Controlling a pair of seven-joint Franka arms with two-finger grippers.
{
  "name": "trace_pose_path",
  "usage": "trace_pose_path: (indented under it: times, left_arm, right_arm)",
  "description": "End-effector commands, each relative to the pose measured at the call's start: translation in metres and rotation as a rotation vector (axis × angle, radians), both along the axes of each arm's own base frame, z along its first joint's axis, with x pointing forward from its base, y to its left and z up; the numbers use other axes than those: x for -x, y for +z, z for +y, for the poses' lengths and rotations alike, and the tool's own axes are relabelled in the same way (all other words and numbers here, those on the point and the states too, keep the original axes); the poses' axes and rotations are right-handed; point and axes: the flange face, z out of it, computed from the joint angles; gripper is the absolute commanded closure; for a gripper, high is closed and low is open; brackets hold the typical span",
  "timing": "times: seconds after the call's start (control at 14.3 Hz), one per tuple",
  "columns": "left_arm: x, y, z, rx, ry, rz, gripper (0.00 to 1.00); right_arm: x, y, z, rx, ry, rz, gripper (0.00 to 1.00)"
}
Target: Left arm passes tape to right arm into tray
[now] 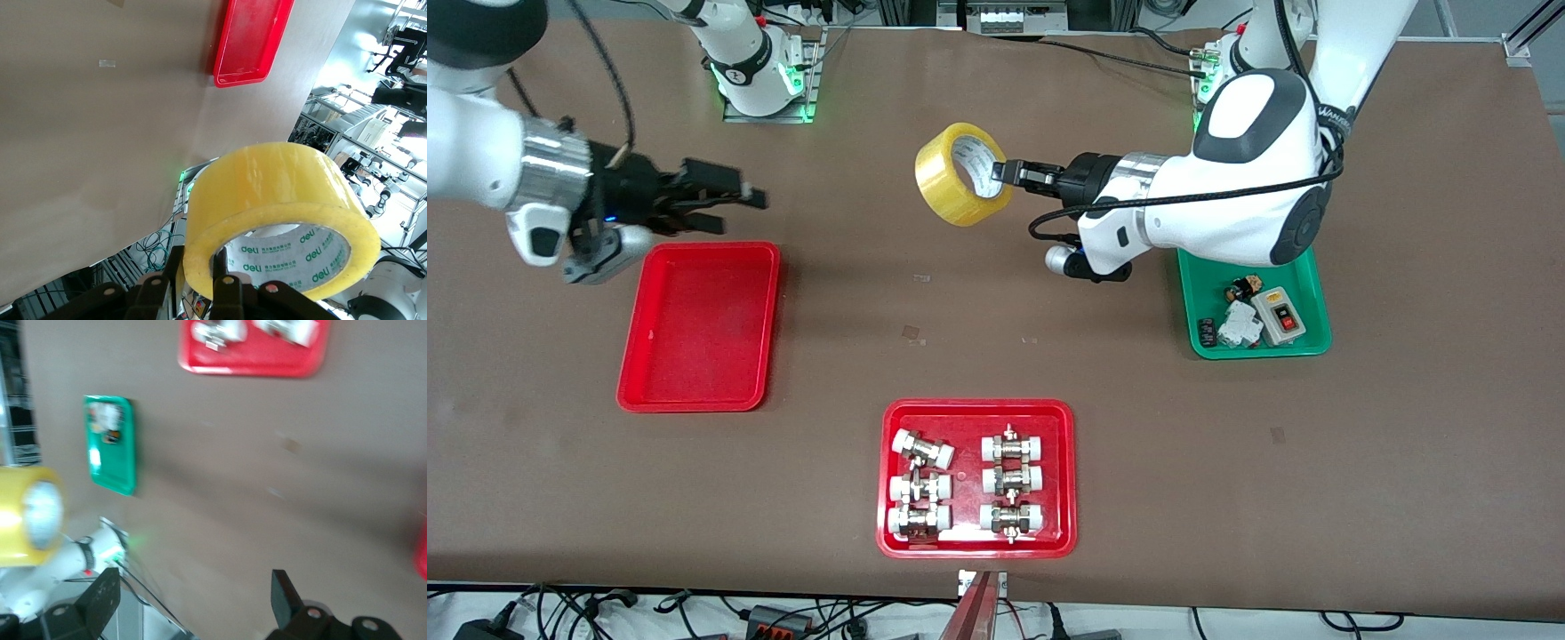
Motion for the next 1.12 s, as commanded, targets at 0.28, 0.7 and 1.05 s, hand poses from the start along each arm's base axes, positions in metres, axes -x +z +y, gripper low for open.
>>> trace_pose_path:
  times: [0.28,0.7,1.05]
  left_arm:
    - [-0.008,0.018,0.008,0.022,0.023,-0.002,1.0]
    - [-0.011,0.019,0.014,0.023,0.025,-0.001,1.0]
    - [-0.01,0.018,0.017,0.022,0.016,0.005,1.0]
  right_arm:
    - [0.006,0.04,0.129,-0.091,-0.16,0.031,0.0]
    - [0.022,0.039,0.174,-0.109,-0.18,0.05,0.0]
    - [0.026,0.027,0.19,-0.097,-0.152,0.061,0.0]
